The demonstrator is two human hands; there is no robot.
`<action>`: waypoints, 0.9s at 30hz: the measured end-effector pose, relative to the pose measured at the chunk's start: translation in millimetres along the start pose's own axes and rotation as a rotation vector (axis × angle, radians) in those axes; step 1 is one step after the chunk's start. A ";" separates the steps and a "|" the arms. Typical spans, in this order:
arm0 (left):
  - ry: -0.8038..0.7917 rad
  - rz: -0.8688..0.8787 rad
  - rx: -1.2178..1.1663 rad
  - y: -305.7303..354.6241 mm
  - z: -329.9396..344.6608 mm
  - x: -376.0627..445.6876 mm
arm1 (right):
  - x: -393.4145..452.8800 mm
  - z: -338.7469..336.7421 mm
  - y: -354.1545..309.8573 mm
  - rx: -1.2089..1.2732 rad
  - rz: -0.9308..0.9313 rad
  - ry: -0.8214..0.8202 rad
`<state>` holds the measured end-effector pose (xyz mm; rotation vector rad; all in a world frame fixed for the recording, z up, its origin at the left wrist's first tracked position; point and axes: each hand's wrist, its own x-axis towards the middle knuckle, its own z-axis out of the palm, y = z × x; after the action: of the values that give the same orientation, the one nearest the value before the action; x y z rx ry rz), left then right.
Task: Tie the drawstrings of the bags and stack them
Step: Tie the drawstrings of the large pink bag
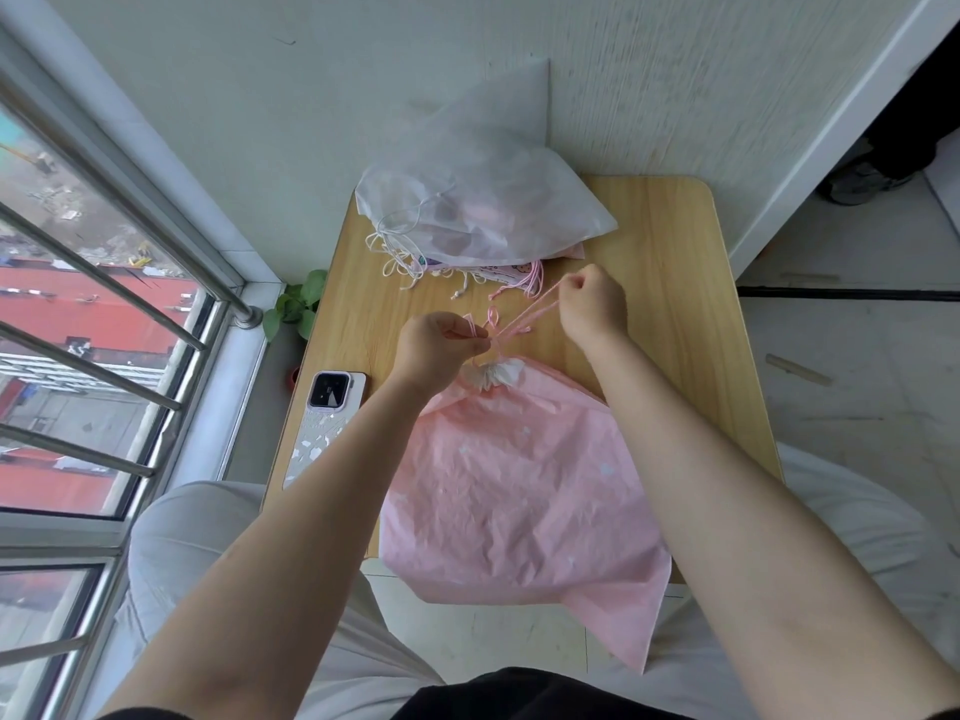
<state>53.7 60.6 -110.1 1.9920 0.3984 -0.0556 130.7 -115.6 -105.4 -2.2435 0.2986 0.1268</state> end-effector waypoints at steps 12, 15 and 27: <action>0.037 -0.105 0.215 -6.2 -1.3 1.8 | -10.6 -8.3 -20.2 0.389 0.249 -0.361; 0.017 -0.193 0.339 -10.6 -6.7 1.9 | -11.0 -7.5 -15.7 -0.136 -0.034 -0.286; 0.039 0.089 0.358 -5.2 -7.7 0.1 | -28.0 -7.4 -24.9 -0.577 -0.306 -0.667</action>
<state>51.1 69.4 -111.2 2.3648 0.3424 -0.0333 110.0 -101.3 -76.7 -2.6064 -0.4988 0.8614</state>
